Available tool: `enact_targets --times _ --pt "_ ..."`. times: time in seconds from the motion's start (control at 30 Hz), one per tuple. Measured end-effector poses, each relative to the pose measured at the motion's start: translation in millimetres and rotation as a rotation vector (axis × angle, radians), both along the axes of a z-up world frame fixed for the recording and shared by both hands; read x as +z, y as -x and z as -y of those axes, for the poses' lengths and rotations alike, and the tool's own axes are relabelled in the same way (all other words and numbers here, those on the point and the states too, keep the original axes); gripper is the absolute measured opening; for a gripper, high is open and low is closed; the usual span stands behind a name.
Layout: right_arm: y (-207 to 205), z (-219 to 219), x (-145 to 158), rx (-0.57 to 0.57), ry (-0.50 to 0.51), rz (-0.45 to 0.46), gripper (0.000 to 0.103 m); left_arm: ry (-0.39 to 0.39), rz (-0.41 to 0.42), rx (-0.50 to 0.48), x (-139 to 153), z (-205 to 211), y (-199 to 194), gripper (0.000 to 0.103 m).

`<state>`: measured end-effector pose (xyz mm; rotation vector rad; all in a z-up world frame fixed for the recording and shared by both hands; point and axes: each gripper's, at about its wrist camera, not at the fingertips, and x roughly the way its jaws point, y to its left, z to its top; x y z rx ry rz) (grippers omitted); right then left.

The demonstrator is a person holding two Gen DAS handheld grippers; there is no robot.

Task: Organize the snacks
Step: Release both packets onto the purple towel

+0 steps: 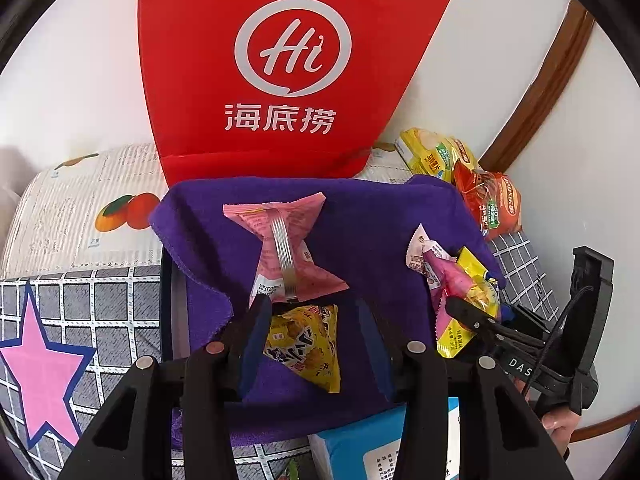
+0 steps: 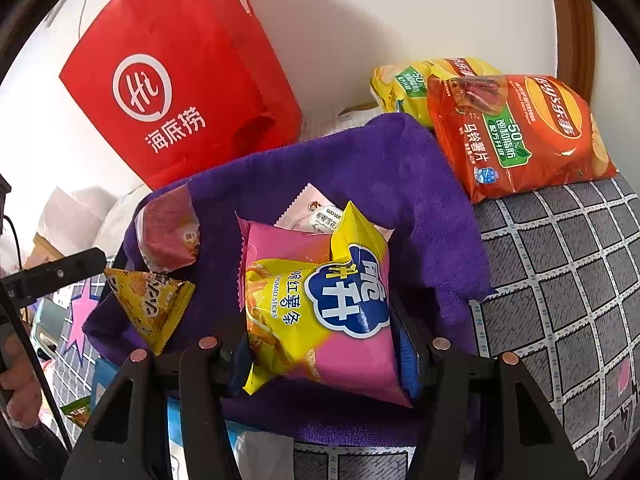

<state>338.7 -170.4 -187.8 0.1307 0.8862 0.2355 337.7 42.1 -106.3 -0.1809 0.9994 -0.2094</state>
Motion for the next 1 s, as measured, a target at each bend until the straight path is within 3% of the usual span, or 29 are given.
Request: enact_targets --times 0.33,0.53,1.0 --pt "0.4 3.9 4.1 0.006 -0.054 -0.023 0.065 0.008 0.013 -0.007 7.3 0.9 6.0 0.044" --pt "8.4 1.7 16.2 0.012 -0.050 0.046 0.075 0.019 0.007 -0.008 10.3 1.5 8.4 0.044" --pt "16.9 1.5 29.8 -0.006 -0.066 0.133 0.082 0.016 0.034 -0.021 23.9 3.4 18.6 0.045"
